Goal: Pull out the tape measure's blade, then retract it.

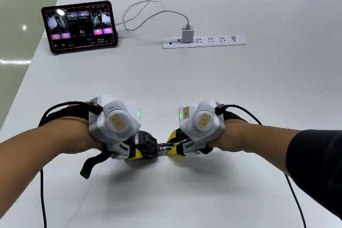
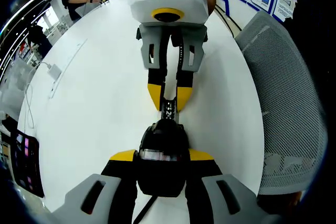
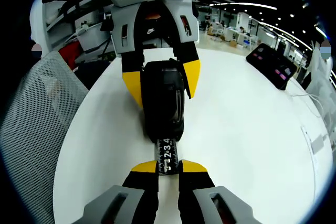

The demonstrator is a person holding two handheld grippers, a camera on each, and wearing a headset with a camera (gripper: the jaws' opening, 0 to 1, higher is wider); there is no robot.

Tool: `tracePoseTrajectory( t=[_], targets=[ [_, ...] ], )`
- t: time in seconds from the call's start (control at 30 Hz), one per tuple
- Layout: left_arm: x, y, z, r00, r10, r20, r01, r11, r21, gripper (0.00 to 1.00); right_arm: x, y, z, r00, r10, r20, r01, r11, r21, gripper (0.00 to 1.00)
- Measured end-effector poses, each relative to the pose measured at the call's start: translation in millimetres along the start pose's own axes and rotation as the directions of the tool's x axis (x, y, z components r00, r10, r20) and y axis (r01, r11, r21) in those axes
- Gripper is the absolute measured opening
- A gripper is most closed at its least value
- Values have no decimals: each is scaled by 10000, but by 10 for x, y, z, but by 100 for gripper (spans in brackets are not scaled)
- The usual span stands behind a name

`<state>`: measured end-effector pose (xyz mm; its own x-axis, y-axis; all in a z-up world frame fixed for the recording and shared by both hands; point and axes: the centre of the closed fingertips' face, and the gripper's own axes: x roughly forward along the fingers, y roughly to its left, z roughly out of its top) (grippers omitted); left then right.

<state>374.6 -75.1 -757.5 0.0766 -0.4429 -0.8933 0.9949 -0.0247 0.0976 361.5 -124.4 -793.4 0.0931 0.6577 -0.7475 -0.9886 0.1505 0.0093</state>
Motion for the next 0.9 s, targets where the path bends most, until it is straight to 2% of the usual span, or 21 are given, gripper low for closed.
tracePoseTrajectory(
  t=[0.9],
  targets=[
    [-1, 2, 3, 10000, -3, 1, 3, 10000, 22, 29, -123, -14, -140, 9999, -78, -119, 80, 9999, 130, 10]
  ],
)
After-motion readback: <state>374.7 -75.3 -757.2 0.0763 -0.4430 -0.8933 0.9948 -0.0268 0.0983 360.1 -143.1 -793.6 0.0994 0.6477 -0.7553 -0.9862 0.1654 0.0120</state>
